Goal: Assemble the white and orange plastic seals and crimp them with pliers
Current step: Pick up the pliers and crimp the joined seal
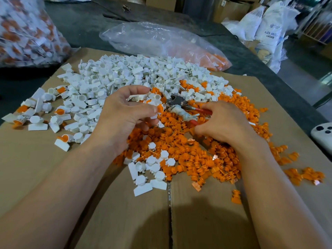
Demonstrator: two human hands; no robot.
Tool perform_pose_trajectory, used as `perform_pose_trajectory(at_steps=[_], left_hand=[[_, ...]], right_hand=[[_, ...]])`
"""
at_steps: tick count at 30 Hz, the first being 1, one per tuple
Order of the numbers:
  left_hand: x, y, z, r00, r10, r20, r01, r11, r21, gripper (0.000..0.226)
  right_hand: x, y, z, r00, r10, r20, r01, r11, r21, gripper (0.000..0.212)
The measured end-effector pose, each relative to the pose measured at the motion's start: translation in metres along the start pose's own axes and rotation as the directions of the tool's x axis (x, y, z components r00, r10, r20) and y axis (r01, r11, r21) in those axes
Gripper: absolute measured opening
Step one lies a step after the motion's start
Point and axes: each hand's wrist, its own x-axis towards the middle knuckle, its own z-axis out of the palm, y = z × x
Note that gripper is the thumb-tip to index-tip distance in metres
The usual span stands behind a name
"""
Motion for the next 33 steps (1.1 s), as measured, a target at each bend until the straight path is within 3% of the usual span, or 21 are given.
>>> perform_pose_trajectory(at_steps=[5, 12, 16, 26, 33], left_hand=[[0.002, -0.001, -0.001, 1.0, 0.02, 0.007, -0.019, 0.999, -0.048, 0.034], [0.004, -0.005, 0.0, 0.997, 0.074, -0.026, -0.077, 0.991, -0.11, 0.032], [0.004, -0.005, 0.001, 0.991, 0.121, -0.059, -0.127, 0.986, -0.107, 0.033], [0.004, -0.003, 0.0, 0.955, 0.221, -0.196, -0.254, 0.953, -0.167, 0.032], [0.005, -0.003, 0.001, 0.945, 0.245, -0.216, -0.279, 0.95, -0.144, 0.032]], right_hand=[[-0.001, 0.004, -0.006, 0.998, -0.001, -0.064, 0.007, 0.996, 0.092, 0.068], [-0.002, -0.001, -0.006, 0.964, -0.053, -0.259, 0.091, 0.987, 0.136, 0.039], [-0.005, -0.006, -0.006, 0.931, -0.126, -0.342, 0.139, 0.99, 0.016, 0.036], [-0.01, -0.022, 0.005, 0.936, -0.284, -0.207, 0.309, 0.946, 0.101, 0.045], [-0.011, -0.024, 0.005, 0.94, -0.297, -0.168, 0.32, 0.938, 0.135, 0.05]])
